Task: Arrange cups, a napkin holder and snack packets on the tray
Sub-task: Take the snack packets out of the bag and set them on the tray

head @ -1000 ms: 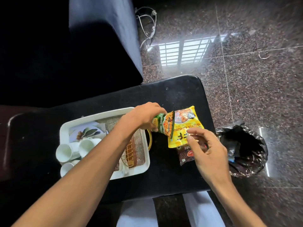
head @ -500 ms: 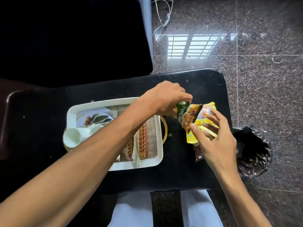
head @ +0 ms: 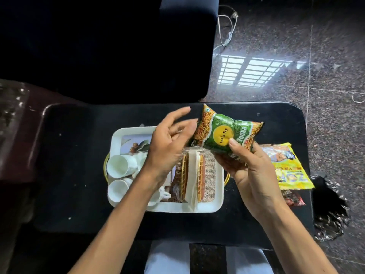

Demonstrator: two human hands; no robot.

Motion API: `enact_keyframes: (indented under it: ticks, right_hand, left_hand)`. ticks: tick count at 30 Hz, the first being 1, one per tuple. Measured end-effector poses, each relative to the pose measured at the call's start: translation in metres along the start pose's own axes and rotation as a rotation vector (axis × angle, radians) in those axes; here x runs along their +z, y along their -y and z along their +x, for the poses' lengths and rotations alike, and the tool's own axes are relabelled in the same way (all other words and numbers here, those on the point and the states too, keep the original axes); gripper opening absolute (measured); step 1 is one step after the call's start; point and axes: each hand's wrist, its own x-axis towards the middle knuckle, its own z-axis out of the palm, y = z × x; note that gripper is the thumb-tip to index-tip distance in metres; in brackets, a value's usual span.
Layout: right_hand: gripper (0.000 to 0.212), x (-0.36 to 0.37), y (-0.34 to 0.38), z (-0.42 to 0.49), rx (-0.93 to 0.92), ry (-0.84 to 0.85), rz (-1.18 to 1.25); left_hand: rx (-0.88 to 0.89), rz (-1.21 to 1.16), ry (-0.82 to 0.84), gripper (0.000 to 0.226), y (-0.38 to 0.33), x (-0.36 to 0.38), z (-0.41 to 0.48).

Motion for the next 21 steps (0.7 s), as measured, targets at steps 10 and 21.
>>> enact_keyframes:
  ticks: [10,21]
  right_hand:
    - [0.051,0.074,-0.047,0.005,0.039,-0.012,-0.092]
    - [0.041,0.160,-0.083,0.054,-0.395,0.027,-0.910]
  left_hand:
    - [-0.017,-0.161,-0.130,0.030,0.017,-0.083,-0.019]
    - [0.113,0.493,-0.073,0.051,0.028,-0.190,0.021]
